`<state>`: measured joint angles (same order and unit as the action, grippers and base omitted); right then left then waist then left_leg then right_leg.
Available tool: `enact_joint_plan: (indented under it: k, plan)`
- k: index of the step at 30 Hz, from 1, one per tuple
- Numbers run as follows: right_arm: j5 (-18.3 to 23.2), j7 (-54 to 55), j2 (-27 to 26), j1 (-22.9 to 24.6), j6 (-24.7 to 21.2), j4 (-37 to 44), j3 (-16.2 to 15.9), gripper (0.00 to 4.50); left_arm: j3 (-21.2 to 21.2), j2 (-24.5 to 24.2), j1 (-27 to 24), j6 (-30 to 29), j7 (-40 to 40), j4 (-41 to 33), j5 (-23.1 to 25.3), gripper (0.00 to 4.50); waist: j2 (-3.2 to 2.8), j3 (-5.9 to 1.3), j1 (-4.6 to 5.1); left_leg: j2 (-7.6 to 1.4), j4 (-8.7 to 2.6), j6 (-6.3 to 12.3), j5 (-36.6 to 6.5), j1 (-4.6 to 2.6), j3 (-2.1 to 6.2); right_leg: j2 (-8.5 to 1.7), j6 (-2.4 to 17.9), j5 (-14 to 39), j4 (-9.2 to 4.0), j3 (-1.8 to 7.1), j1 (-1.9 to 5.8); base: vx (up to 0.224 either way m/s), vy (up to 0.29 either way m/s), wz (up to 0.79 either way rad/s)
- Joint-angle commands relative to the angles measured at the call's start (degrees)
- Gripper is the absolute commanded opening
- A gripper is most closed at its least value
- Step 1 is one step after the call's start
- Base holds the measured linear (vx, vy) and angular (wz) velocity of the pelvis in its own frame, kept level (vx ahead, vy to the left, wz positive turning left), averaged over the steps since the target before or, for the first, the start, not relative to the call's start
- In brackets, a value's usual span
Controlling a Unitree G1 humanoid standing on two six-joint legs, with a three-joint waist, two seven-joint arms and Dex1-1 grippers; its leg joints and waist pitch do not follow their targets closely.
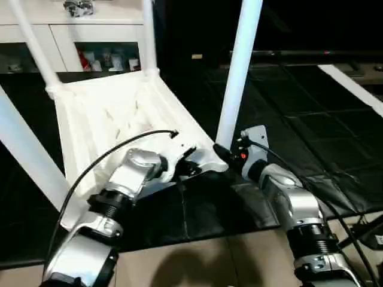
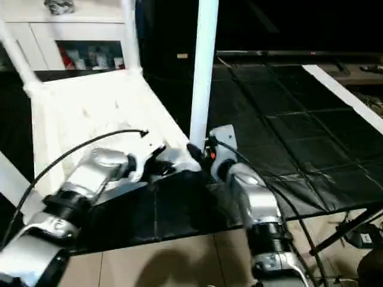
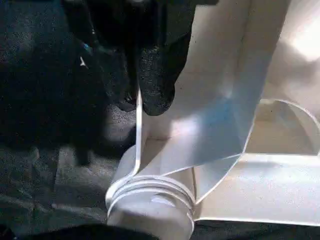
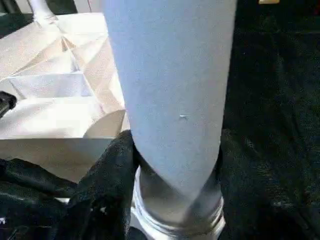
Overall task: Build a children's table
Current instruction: Rotate leg to tighten
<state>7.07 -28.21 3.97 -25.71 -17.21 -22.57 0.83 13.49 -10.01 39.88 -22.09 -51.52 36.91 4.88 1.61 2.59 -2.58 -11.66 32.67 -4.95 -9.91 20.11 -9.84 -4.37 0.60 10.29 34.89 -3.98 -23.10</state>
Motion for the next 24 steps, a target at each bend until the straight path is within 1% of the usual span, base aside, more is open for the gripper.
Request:
enact_joint_plan:
  k: [1,2,3,4,7,8,9,10,11,12,13,14,17,18,19,21,22,23,24]
  plan:
    - [1.2,-4.6,-2.9,0.5,-1.1,0.6,-6.9,2.73,1.5,4.0,0.0,1.8,-1.1,-3.0,-2.6,0.0,0.13,-3.4,-0.64,-0.79,-3.26,2.17,-11.4,0.42,0.11,-3.28,9.4,15.4,-5.0,2.5,3.05,0.0,0.0,0.0]
    - [1.3,-5.7,-2.1,0.9,-0.6,1.1,-7.0,2.99,1.7,3.5,-0.3,1.9,-1.7,-3.3,-2.8,0.0,0.12,-3.41,-0.63,-0.82,-3.28,2.36,-10.7,0.5,0.09,-3.22,9.9,14.0,-4.84,2.5,3.16,0.0,0.0,0.0]
    - [1.4,-5.8,-2.0,1.0,-0.5,1.2,-7.0,2.99,1.7,3.4,-0.4,1.9,-1.8,-3.4,-2.8,0.0,0.06,-3.36,-0.76,-0.84,-3.29,2.5,-10.7,0.4,0.04,-3.25,10.0,13.8,-4.92,2.48,3.21,0.0,0.0,0.0]
    - [2.3,-7.4,-1.3,1.6,-0.5,2.0,-6.6,3.08,2.0,2.7,-0.6,1.9,-2.7,-3.6,-2.7,0.0,0.11,-3.39,-0.84,-0.83,-3.24,2.7,-10.5,0.42,0.03,-3.26,10.0,13.6,-4.84,2.51,3.3,0.0,0.0,0.0]
    - [3.0,-10.5,0.2,2.7,-0.2,3.4,-6.6,3.44,2.5,1.7,-0.8,2.7,-4.3,-3.7,-2.4,0.0,-0.16,-3.31,-0.93,-0.94,-3.37,2.93,-10.9,0.38,0.07,-3.23,10.2,13.9,-4.94,2.47,3.27,0.0,0.0,0.0]
    - [3.2,-11.8,1.0,3.2,0.0,4.0,-6.7,3.44,2.6,1.2,-0.9,3.1,-5.0,-3.7,-2.3,0.0,-0.14,-3.28,-0.92,-0.93,-3.37,2.92,-11.1,0.4,0.05,-3.25,10.2,14.1,-4.99,2.48,3.29,0.0,0.0,0.0]
    - [3.8,-14.7,3.0,4.2,0.2,5.2,-6.4,3.59,3.0,0.1,-1.0,4.5,-7.1,-3.6,-2.3,0.0,-0.2,-3.22,-1.03,-0.94,-3.41,2.77,-11.7,0.27,0.06,-3.21,10.0,15.0,-5.18,2.44,3.22,0.0,0.0,0.0]
    - [4.1,-15.6,3.6,4.5,0.3,5.6,-6.2,3.66,3.1,-0.3,-1.1,5.1,-7.9,-3.6,-2.4,0.0,-0.11,-3.21,-1.25,-0.96,-3.39,3.09,-12.2,0.24,0.04,-3.24,9.5,15.7,-5.25,2.52,3.29,0.0,0.0,0.0]
    - [4.5,-17.5,5.1,4.9,0.6,6.1,-5.9,3.78,3.5,-1.0,-1.2,5.8,-9.2,-3.6,-2.3,0.0,-0.12,-3.19,-1.27,-1.0,-3.43,3.04,-12.2,0.3,0.04,-3.29,9.5,15.8,-5.23,2.57,3.23,0.0,0.0,0.0]
    - [5.2,-20.8,7.3,5.3,1.0,6.8,-5.7,3.89,4.0,-2.0,-1.4,6.5,-11.1,-3.8,-2.4,0.0,-0.22,-3.17,-1.36,-1.05,-3.48,2.96,-12.8,0.2,0.07,-3.3,9.4,16.7,-5.33,2.51,3.15,0.0,0.0,0.0]
    - [5.3,-21.5,7.8,5.4,1.1,6.9,-5.7,3.98,4.1,-2.2,-1.4,6.6,-11.5,-3.8,-2.4,0.0,-0.15,-3.12,-1.49,-1.06,-3.45,2.98,-13.2,0.09,0.04,-3.31,9.3,17.2,-5.47,2.49,3.13,0.0,0.0,0.0]
    - [6.1,-25.5,10.2,5.7,1.2,7.7,-5.8,4.04,4.7,-3.3,-1.6,7.7,-14.0,-4.0,-2.5,0.0,-0.2,-3.14,-1.57,-1.12,-3.41,3.03,-13.4,0.02,0.04,-3.36,9.5,17.5,-5.43,2.54,3.01,0.0,0.0,0.0]
    - [6.8,-28.4,11.9,5.9,1.1,8.0,-5.7,4.34,5.4,-4.2,-1.8,8.7,-16.3,-4.2,-2.6,0.0,-0.38,-3.1,-2.04,-1.31,-3.46,3.03,-13.6,-0.13,0.02,-3.39,10.1,16.6,-5.28,2.62,2.87,0.0,0.0,0.0]
    - [8.0,-31.5,13.7,5.8,0.9,8.2,-5.3,4.42,6.2,-5.5,-2.0,10.1,-19.3,-4.4,-2.7,0.0,-0.32,-3.18,-2.27,-1.34,-3.45,2.95,-13.6,-0.15,0.02,-3.4,10.3,16.3,-5.22,2.59,2.93,0.0,0.0,0.0]
    - [8.1,-31.8,13.9,5.8,0.9,8.2,-5.3,4.42,6.3,-5.6,-2.0,10.2,-19.6,-4.5,-2.7,0.0,-0.33,-3.24,-2.62,-1.41,-3.41,2.97,-13.2,-0.2,0.01,-3.4,10.6,15.1,-5.06,2.66,2.91,0.0,0.0,0.0]
    - [9.7,-36.9,16.7,5.4,-0.2,8.2,-5.4,4.47,8.0,-8.0,-2.5,13.2,-25.4,-5.1,-2.7,0.0,-0.44,-3.36,-2.88,-1.54,-3.42,3.13,-12.8,-0.31,0.04,-3.4,11.6,12.9,-4.79,2.63,2.94,0.0,0.0,0.0]
    - [10.1,-38.8,17.8,5.1,-0.4,8.1,-5.7,4.47,8.6,-8.8,-2.6,14.2,-27.2,-5.2,-2.7,0.0,-0.42,-3.39,-2.97,-1.57,-3.38,3.3,-12.1,-0.1,0.01,-3.31,12.1,11.0,-4.48,2.65,3.12,0.0,0.0,0.0]
    - [10.1,-38.8,17.8,5.1,-0.4,8.1,-5.7,4.47,8.6,-8.8,-2.6,14.2,-27.2,-5.2,-2.7,0.0,-0.38,-3.35,-3.13,-1.55,-3.37,3.34,-11.8,-0.1,-0.02,-3.32,12.3,10.6,-4.47,2.6,3.1,0.0,0.0,0.0]
    - [10.1,-41.2,19.2,4.7,-0.3,7.7,-6.3,4.47,9.3,-9.8,-2.7,15.4,-29.5,-5.3,-2.8,0.0,-0.39,-3.43,-3.36,-1.59,-3.28,3.35,-11.2,-0.07,-0.07,-3.33,12.6,9.5,-4.26,2.57,3.19,0.0,0.0,0.0]
